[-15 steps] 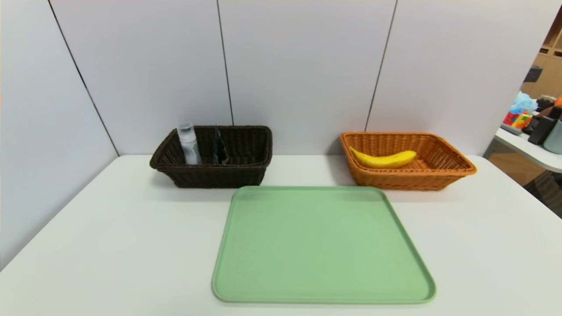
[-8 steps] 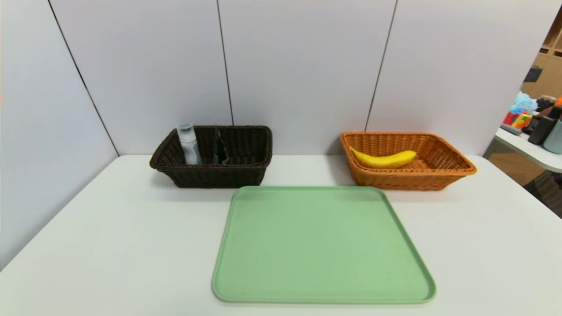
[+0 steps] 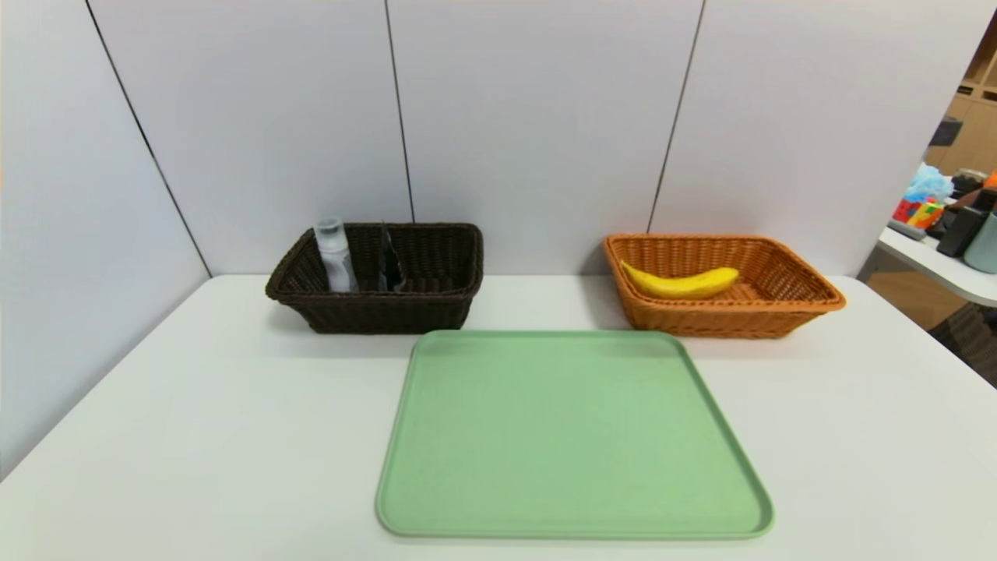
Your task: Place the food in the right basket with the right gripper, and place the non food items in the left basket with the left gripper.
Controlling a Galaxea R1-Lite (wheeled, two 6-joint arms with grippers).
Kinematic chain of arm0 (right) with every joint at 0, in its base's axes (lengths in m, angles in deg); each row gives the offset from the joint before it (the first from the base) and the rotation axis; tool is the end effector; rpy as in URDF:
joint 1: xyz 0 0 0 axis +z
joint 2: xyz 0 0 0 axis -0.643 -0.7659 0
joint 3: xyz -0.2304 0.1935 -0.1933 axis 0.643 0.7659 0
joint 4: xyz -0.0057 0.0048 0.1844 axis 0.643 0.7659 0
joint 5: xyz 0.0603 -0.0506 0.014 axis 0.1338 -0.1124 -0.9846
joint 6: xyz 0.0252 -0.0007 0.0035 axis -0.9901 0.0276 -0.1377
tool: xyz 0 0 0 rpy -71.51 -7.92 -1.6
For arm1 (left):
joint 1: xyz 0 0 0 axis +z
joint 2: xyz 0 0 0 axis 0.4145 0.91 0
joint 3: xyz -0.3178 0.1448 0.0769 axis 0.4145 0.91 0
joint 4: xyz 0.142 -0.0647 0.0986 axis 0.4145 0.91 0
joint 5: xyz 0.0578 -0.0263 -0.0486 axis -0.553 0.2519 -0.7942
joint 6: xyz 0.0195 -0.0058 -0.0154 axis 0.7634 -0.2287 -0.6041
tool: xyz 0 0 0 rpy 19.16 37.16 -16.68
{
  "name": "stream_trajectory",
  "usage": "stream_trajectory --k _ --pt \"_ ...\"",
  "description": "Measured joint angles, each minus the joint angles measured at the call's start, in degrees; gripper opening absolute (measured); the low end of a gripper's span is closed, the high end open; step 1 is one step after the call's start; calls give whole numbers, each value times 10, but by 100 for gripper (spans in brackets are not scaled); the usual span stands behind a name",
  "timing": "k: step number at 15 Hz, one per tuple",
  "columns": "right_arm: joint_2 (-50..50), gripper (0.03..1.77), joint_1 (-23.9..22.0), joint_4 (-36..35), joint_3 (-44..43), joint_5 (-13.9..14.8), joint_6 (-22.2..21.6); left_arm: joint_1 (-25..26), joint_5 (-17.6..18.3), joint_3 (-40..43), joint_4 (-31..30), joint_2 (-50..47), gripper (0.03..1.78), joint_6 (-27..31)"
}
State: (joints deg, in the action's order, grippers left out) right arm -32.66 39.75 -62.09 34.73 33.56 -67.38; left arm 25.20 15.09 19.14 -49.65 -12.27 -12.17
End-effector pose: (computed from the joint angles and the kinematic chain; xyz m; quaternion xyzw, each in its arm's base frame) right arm -0.0853 0.0024 0.0862 0.0166 -0.0408 0.0370 0.9983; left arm -0.0861 -0.0049 0.0900 0.0235 -0.0480 -0.0702 0.9961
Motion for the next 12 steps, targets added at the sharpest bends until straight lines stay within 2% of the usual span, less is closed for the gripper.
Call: stream_trajectory --k 3,7,12 --pt "0 170 1 8 4 17 -22 0 -11 1 1 0 169 -4" --pt "0 170 1 8 5 17 -26 0 -43 10 -1 0 169 -4" --pt "0 170 1 8 5 18 -38 0 -52 14 -1 0 169 -13"
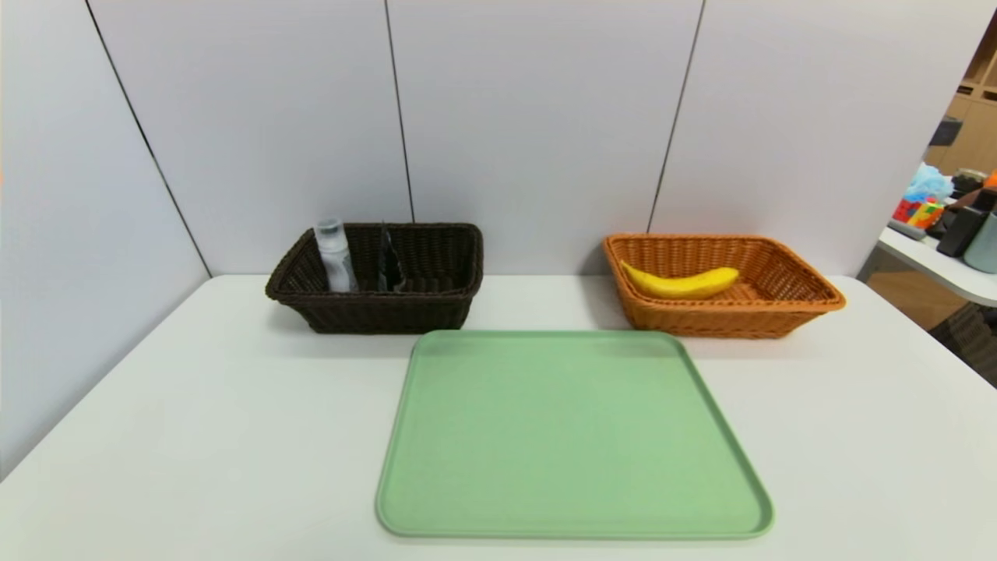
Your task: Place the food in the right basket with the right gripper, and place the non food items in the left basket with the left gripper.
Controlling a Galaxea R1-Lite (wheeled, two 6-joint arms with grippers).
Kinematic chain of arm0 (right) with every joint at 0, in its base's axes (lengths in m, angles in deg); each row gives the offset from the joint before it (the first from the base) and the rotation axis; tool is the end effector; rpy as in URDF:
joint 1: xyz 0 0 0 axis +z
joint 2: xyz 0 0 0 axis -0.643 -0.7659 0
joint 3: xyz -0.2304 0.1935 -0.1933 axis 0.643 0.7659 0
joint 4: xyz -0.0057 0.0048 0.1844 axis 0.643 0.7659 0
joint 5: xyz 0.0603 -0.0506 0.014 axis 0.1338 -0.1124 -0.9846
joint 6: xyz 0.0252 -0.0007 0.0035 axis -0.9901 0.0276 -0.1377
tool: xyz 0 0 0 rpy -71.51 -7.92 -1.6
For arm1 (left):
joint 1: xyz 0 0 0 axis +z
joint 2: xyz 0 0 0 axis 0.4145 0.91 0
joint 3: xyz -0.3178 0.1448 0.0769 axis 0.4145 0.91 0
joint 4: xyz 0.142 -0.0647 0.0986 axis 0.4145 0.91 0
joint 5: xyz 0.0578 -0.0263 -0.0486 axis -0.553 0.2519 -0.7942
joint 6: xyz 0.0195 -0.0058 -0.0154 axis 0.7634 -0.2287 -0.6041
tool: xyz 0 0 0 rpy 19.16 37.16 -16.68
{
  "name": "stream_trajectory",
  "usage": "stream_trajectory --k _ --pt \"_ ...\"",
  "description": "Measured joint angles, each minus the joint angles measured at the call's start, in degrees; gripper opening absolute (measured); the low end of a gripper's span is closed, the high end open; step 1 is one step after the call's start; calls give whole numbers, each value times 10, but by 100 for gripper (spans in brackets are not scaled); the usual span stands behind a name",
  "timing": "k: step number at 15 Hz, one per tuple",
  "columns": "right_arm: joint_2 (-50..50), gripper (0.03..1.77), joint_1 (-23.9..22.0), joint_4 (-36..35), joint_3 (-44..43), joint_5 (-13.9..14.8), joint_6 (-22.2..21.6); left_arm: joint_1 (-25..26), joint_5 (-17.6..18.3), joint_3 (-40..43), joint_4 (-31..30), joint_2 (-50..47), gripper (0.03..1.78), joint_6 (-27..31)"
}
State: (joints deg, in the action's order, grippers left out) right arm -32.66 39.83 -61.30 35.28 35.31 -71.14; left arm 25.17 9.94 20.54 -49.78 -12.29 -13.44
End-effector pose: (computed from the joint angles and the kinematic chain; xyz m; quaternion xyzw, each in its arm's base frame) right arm -0.0843 0.0015 0.0821 0.0504 -0.0287 0.0232 0.9980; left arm -0.0838 -0.0026 0.0835 0.0100 -0.0361 -0.0262 0.9990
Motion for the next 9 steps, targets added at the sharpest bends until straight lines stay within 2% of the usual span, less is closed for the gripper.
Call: stream_trajectory --k 2,5,9 --pt "0 170 0 0 1 0 -4 0 -18 0 18 0 169 12" --pt "0 170 0 0 1 0 -4 0 -23 0 43 0 169 39" --pt "0 170 0 -2 1 0 -15 0 -24 0 43 0 169 7"
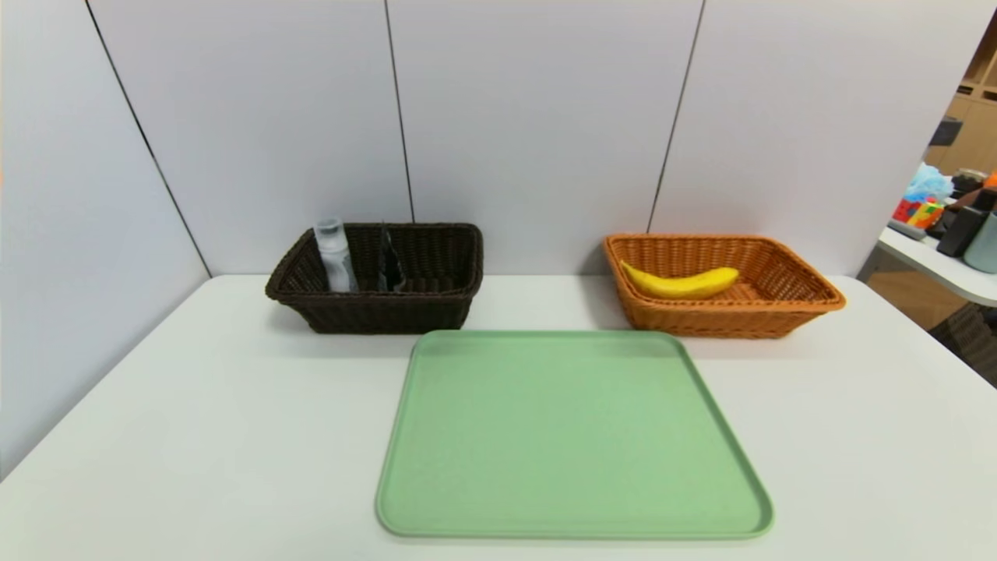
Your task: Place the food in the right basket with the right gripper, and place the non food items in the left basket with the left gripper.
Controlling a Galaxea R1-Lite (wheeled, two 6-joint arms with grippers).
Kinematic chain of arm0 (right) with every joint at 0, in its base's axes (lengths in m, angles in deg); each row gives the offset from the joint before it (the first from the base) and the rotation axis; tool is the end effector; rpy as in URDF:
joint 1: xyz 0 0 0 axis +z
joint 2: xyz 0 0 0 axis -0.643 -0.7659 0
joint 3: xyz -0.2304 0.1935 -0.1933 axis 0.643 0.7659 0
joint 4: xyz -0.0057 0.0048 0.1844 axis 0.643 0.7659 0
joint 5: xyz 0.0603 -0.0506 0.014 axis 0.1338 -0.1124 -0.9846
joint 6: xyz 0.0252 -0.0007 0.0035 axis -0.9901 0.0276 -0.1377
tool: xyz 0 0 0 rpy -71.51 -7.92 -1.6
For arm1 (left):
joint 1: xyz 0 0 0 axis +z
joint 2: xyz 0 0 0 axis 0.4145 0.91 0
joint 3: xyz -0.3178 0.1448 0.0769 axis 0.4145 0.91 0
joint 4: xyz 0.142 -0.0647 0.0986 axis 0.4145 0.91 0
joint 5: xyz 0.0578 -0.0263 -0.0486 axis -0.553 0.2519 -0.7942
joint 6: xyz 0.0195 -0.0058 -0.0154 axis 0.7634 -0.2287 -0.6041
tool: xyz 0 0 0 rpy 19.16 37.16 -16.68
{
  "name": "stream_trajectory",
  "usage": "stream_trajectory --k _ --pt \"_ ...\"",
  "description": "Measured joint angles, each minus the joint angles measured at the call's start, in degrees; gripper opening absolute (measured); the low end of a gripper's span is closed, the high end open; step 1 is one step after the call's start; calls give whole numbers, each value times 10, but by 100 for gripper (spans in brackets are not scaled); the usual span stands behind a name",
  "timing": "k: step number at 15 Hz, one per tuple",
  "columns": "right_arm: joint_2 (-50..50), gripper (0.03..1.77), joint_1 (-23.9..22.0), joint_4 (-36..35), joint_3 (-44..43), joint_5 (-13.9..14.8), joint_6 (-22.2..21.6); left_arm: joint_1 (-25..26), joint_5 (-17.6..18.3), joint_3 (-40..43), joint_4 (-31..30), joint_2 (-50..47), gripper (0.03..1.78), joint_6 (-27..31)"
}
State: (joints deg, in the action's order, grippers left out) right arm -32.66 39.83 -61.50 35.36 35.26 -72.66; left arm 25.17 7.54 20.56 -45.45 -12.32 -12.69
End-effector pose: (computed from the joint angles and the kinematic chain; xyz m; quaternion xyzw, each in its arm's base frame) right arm -0.0842 0.0016 0.0821 0.0636 -0.0294 0.0241 0.9973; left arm -0.0835 -0.0015 0.0754 0.0151 0.0017 -0.0056 0.9999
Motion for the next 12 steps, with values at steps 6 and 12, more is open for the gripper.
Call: stream_trajectory --k 6,12 --pt "0 170 0 -2 1 4 11 0 0 0 0 0 169 -3" --pt "0 170 0 30 1 39 70 0 0 0 0 0 169 -3"
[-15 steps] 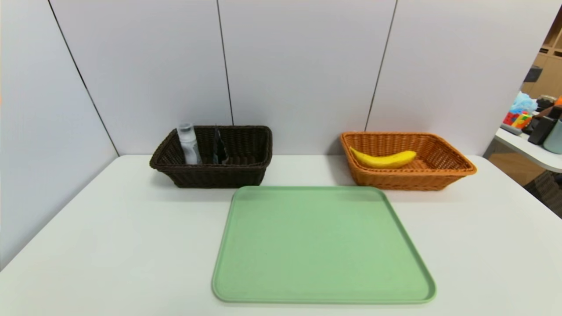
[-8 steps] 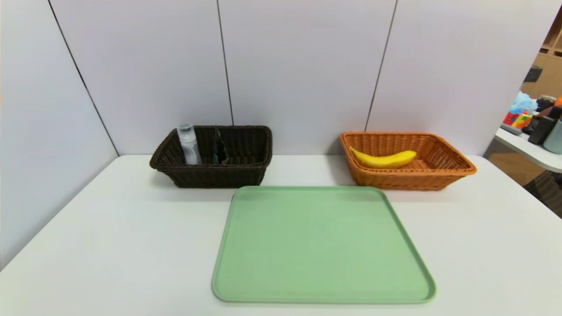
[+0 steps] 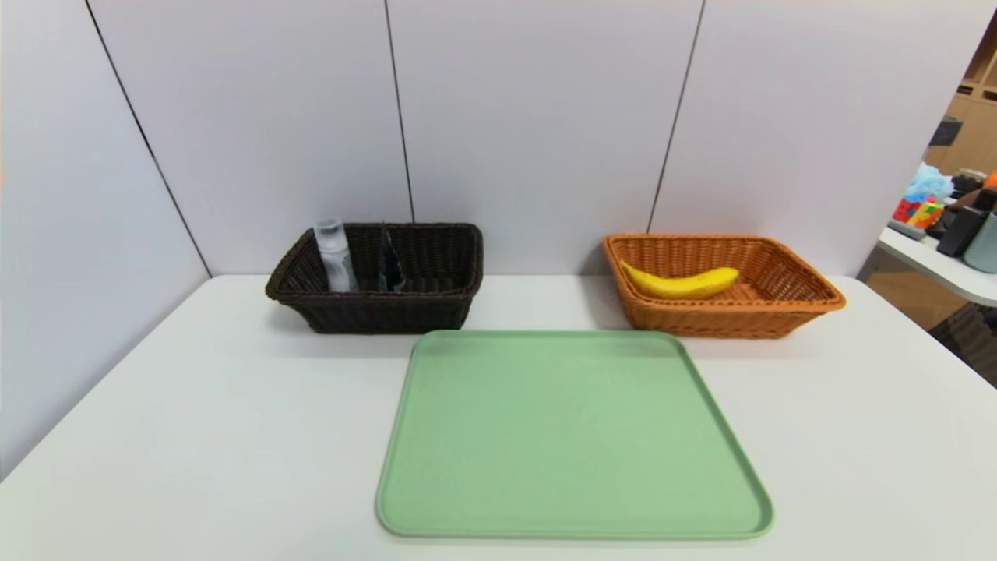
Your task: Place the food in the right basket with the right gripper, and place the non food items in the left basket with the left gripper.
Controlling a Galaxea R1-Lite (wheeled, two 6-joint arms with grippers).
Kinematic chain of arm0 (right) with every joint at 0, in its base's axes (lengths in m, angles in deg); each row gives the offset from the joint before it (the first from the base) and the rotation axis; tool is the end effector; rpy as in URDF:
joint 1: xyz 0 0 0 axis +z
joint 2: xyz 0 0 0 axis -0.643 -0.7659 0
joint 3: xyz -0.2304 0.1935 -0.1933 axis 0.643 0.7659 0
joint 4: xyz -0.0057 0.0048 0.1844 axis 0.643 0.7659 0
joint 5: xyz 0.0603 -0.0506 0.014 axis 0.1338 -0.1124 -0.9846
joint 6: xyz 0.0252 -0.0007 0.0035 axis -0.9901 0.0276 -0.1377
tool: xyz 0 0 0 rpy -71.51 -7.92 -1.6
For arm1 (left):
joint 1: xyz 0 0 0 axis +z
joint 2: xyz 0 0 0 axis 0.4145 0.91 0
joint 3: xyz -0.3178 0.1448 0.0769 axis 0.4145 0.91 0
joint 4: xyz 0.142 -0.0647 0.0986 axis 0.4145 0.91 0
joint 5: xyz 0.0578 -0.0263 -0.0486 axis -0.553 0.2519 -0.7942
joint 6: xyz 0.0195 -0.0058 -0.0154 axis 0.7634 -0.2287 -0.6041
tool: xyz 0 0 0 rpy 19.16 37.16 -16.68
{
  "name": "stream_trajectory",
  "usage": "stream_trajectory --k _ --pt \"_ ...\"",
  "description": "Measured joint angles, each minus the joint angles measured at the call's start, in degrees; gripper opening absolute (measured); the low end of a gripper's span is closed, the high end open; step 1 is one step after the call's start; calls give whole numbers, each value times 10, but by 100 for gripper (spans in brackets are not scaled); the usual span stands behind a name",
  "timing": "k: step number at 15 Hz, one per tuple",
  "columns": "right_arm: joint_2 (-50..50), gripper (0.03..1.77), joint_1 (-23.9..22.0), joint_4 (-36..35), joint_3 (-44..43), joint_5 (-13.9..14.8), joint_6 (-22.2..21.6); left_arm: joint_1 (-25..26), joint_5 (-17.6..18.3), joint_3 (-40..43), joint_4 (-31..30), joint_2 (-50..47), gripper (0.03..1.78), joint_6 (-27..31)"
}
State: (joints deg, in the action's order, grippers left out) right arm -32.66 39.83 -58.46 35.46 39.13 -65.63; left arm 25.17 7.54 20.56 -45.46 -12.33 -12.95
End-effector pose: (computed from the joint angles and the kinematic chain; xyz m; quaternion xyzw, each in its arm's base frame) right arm -0.0839 -0.0002 0.0760 0.0031 -0.0036 -0.0116 0.9999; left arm -0.0836 -0.0015 0.0755 0.0128 0.0016 -0.0056 0.9999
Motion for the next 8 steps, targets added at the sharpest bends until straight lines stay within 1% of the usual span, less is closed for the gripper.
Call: stream_trajectory --k 3,8 --pt "0 170 0 1 0 0 -7 0 0 0 0 0 169 0" --pt "0 170 0 2 0 0 -4 0 0 0 0 0 169 0"
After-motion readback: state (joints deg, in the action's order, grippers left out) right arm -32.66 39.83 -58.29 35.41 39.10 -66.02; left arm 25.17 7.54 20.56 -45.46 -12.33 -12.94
